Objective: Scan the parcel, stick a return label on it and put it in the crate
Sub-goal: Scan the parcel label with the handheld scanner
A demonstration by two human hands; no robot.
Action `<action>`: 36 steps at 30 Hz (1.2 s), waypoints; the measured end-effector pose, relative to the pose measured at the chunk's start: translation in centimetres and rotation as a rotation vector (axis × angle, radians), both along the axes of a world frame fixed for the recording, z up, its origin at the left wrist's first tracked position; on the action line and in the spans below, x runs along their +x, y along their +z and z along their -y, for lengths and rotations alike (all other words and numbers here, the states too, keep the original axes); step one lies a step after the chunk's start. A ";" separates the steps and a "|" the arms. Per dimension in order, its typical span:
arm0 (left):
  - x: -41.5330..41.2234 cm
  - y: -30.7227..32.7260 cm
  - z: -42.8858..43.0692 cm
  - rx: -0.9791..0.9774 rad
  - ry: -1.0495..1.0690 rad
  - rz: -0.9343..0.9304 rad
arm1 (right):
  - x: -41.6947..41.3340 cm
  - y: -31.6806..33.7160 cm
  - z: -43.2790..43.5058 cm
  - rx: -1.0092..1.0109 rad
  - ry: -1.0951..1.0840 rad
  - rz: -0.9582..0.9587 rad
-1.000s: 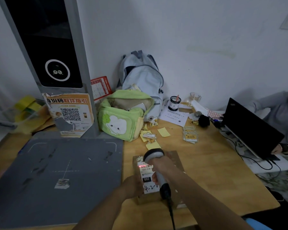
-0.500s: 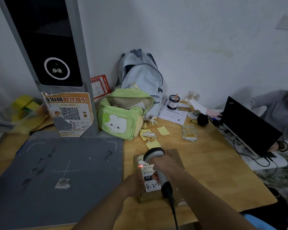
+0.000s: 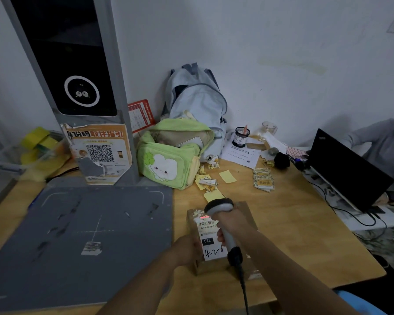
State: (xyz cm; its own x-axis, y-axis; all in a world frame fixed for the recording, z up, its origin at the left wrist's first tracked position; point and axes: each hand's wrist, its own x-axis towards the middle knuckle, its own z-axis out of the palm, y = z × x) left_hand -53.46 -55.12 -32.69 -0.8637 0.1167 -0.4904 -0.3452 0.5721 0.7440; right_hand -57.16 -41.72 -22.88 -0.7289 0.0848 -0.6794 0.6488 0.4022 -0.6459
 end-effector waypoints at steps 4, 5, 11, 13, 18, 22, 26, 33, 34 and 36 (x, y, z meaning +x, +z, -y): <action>-0.9 -0.2 0.5 -0.023 -0.021 -0.004 | -1.1 -0.7 -2.9 0.015 -0.033 -0.152; -1.3 -0.5 0.5 -0.034 -0.012 -0.005 | -1.5 -0.9 -4.1 -0.011 -0.047 -0.162; -3.5 -1.4 0.8 -0.017 0.103 -0.027 | -4.2 -2.9 -12.4 0.127 -0.113 -0.101; -4.1 -1.4 0.8 -0.023 0.132 -0.028 | -4.7 -4.4 -15.1 0.191 -0.106 -0.040; -5.5 0.3 0.1 -0.048 0.164 -0.049 | -4.7 -8.4 -20.0 0.326 -0.122 0.020; -6.4 0.6 -0.4 -0.049 0.160 -0.057 | -3.8 -10.3 -21.1 0.492 -0.020 0.026; -7.3 0.4 -1.1 -0.065 0.165 -0.034 | -3.4 -11.2 -21.5 0.568 0.123 0.035; -9.5 0.2 -2.5 -0.077 0.141 -0.021 | -3.4 -14.2 -21.4 0.529 0.086 -0.030; -9.8 0.1 -2.6 -0.084 0.136 -0.025 | -3.4 -14.3 -21.1 0.539 0.086 -0.016; -10.5 -0.1 -2.7 -0.096 0.136 -0.032 | -3.6 -14.7 -20.9 0.578 0.126 0.021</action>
